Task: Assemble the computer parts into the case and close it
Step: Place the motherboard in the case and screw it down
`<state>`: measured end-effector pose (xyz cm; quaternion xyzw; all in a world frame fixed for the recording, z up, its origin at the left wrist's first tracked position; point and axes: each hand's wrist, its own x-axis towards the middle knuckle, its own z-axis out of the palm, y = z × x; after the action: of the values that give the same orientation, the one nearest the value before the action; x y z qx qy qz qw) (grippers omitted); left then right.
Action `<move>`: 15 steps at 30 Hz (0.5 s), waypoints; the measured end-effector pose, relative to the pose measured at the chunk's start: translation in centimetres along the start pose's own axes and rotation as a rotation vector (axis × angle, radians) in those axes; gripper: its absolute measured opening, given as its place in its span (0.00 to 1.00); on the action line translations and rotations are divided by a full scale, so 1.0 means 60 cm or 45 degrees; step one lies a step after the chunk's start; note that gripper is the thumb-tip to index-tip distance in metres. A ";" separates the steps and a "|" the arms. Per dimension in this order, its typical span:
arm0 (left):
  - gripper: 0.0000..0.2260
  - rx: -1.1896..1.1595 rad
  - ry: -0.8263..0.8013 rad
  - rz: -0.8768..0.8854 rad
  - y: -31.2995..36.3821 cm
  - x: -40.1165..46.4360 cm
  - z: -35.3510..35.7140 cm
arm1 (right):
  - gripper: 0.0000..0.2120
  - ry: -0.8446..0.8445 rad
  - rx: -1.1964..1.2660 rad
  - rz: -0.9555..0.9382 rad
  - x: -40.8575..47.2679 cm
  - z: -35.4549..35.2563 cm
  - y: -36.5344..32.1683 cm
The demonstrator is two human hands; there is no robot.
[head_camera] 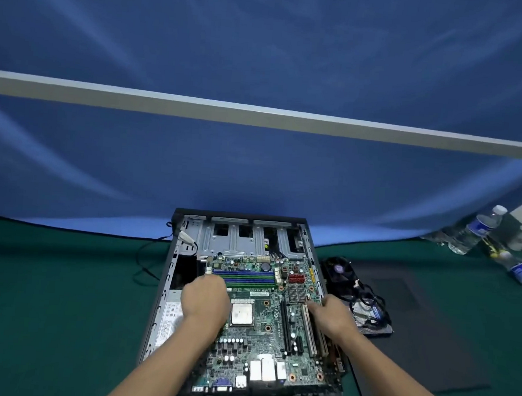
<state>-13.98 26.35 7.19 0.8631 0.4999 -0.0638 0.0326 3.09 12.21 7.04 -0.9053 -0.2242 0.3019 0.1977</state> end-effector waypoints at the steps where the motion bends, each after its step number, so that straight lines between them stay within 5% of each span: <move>1: 0.09 -0.016 0.041 0.006 0.010 -0.006 0.004 | 0.24 0.027 -0.079 -0.038 0.003 -0.002 0.004; 7: 0.11 -0.320 0.165 0.351 0.117 -0.044 0.012 | 0.18 0.371 -0.679 -0.417 -0.003 -0.011 0.032; 15: 0.10 -0.515 0.107 0.307 0.222 -0.069 0.056 | 0.14 0.238 -0.371 -0.392 0.046 -0.048 0.148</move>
<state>-4.75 15.73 4.33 0.8944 0.3969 0.0778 0.1912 9.43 5.71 3.51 -0.9035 -0.3816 0.1473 0.1284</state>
